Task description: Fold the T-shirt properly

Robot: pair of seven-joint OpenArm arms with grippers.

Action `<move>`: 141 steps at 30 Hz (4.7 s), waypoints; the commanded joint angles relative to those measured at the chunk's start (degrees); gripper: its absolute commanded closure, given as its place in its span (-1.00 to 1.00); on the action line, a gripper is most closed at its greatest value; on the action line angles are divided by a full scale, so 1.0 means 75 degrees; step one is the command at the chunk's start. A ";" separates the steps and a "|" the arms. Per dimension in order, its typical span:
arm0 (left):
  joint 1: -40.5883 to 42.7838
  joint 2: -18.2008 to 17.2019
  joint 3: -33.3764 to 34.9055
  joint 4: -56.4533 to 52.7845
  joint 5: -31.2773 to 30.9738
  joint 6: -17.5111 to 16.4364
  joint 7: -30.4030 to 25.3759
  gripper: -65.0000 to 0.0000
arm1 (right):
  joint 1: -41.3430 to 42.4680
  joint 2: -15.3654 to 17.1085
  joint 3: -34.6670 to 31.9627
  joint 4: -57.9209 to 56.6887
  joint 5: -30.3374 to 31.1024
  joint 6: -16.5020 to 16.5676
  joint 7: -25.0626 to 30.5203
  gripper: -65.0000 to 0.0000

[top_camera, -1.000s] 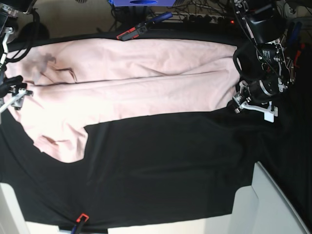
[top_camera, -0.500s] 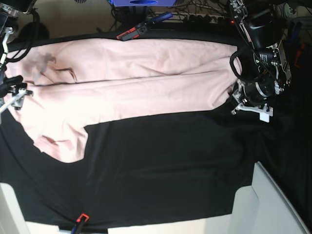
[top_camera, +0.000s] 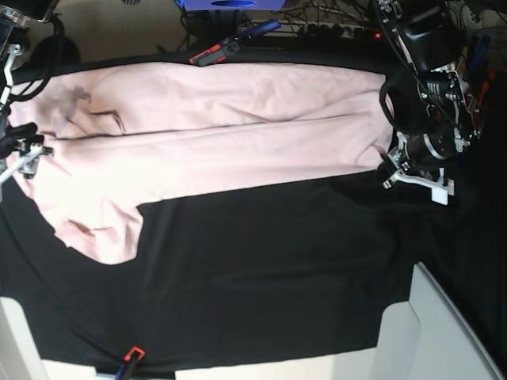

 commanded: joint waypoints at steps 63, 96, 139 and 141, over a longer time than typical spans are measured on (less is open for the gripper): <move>0.0568 -0.0272 -0.0046 0.1914 -0.0074 0.0293 0.0398 1.00 | 0.5341 0.1564 -0.2507 -1.0167 -0.0029 0.1734 0.3722 0.10; -0.0334 -0.0307 0.0270 0.1937 -0.0063 0.0304 0.0398 1.00 | 0.5212 0.2537 -0.2495 -0.7799 -0.0029 0.1734 0.2854 1.00; -0.1577 -0.0506 0.1771 0.2125 -0.0063 0.0773 0.0351 1.00 | 0.5212 0.2842 -0.2507 -0.6580 -0.0029 0.2179 0.3288 1.00; -0.1565 -0.0506 0.1771 0.2195 -0.0063 0.0773 0.0351 1.00 | 0.5212 0.2971 -0.2519 -0.6591 -0.0041 0.2179 0.3288 1.00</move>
